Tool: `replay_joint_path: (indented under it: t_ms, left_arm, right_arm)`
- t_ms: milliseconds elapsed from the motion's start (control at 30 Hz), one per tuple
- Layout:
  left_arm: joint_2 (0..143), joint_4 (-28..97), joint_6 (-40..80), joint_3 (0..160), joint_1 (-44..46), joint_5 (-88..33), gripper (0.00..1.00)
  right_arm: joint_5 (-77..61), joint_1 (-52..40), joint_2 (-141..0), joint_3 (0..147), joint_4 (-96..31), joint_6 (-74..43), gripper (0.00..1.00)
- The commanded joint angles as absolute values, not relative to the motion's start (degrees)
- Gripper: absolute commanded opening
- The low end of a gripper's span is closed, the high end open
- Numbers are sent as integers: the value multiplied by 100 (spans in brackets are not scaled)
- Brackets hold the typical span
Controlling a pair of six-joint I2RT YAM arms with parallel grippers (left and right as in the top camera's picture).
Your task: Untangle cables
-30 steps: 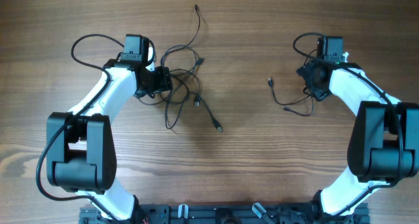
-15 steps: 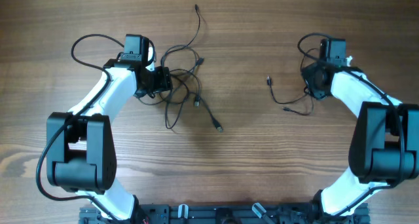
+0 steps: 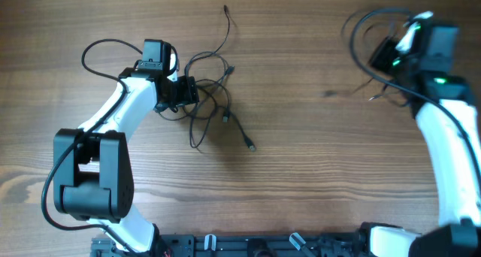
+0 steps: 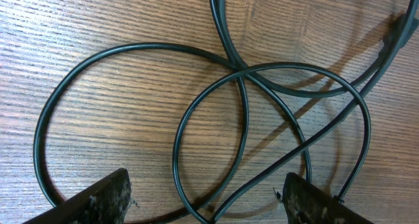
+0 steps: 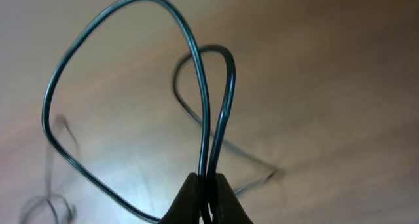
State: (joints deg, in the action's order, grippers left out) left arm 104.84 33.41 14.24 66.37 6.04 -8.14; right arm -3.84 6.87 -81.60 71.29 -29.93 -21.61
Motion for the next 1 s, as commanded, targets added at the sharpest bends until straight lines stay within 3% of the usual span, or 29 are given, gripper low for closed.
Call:
replay_joint_path:
  t_ms: [0, 167, 400, 667, 700, 767, 800, 867, 967]
  left_arm:
    - [10503, 3339, 1398, 6578, 626, -786, 77]
    - [10503, 3339, 1398, 6578, 628, -786, 77]
    - [10503, 3336, 1398, 6578, 628, -786, 77]
    - [10503, 3336, 1400, 6578, 628, -786, 77]
    - [10503, 3336, 1398, 6578, 628, -786, 77]
    - [10503, 3336, 1398, 6578, 628, -786, 77]
    - [10503, 3336, 1398, 6578, 628, -786, 77]
    - [10503, 3336, 1398, 6578, 628, -786, 77]
    - [10503, 3336, 1400, 6578, 628, -786, 78]
  right_arm:
    - [-235, 1361, -7883, 7975, -2792, -1645, 4]
    - [871, 2110, -7913, 8077, -2429, -1651, 4]
    - [1457, 2943, -8399, 8014, -3111, -1656, 4]
    - [1347, 3116, -10451, 8014, -3656, -1667, 4]
    - [1339, 3116, -10479, 8014, -3658, -1664, 15]
    - [1337, 3116, -10479, 8014, -3653, -1664, 54]
    - [1323, 3116, -10479, 8014, -3664, -1651, 65]
    - [816, 3116, -10479, 8014, -3675, -1649, 83]
    - [-178, 3114, -10479, 8014, -3804, -1645, 91]
